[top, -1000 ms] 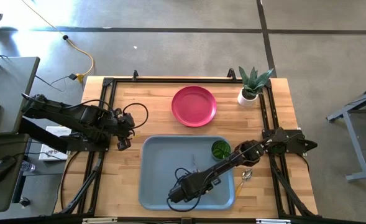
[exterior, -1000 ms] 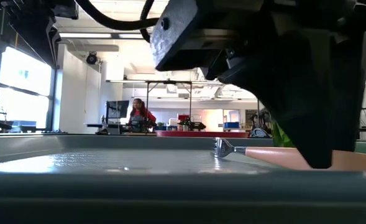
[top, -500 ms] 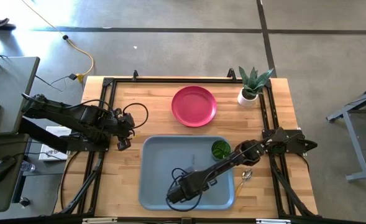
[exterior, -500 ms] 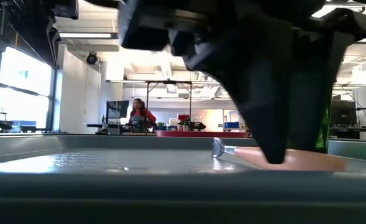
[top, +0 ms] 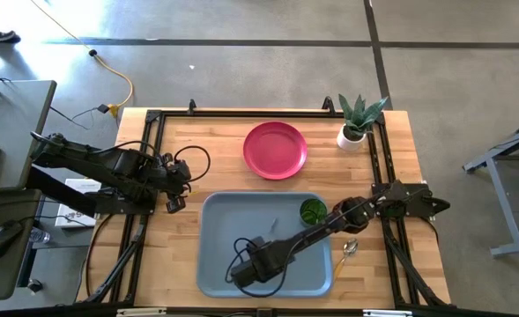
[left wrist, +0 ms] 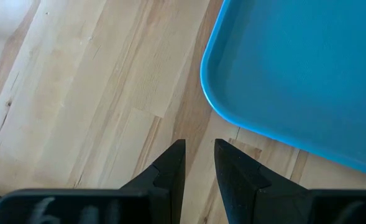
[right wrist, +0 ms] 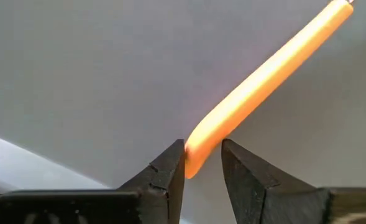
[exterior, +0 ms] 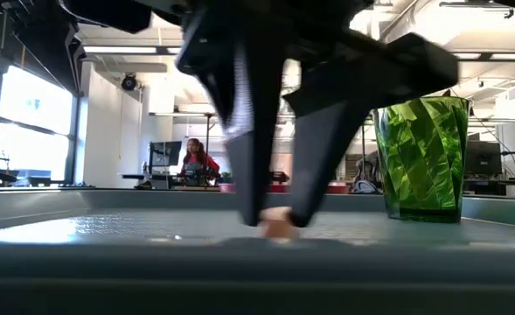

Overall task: Pick and place plate/cup/fork/spoon on tray
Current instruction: Put the orange fork on the blue serving tray to the bottom left of the green glass

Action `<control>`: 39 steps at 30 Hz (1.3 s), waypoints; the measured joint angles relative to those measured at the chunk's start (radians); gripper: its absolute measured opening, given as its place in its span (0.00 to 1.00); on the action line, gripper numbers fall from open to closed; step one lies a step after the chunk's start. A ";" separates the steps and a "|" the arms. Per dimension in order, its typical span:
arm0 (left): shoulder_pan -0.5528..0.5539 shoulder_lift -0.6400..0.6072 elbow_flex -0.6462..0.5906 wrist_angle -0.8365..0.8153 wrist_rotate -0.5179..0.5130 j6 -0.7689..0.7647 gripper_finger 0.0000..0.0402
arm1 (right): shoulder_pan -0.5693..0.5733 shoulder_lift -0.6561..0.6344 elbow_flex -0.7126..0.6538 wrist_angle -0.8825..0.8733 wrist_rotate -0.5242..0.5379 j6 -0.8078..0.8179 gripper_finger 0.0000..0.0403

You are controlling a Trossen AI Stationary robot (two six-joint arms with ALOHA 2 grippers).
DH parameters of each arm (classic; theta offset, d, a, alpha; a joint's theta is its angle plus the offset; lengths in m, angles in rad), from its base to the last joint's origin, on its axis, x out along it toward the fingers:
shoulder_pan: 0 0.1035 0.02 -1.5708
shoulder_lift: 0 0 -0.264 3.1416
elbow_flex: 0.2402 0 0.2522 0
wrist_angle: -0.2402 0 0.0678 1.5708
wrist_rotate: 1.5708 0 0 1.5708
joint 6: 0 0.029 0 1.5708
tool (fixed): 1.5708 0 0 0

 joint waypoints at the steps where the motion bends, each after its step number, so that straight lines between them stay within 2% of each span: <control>1: 0.000 0.000 0.000 0.000 0.000 0.000 0.19 | -0.002 0.000 0.000 0.015 0.013 0.000 0.23; 7: 0.000 0.000 0.000 0.000 0.000 0.007 0.19 | -0.021 0.000 0.000 0.090 0.053 -0.020 0.23; 16: 0.000 0.000 0.000 0.000 0.000 0.007 0.19 | -0.040 -0.026 0.000 0.090 0.074 -0.019 0.23; 29: 0.000 0.000 0.000 -0.001 0.000 0.007 0.19 | -0.061 -0.145 0.000 -0.024 0.262 0.146 0.23; 39: 0.000 0.000 0.000 -0.001 0.000 0.021 0.19 | -0.126 -0.164 0.000 -0.146 0.258 0.260 0.23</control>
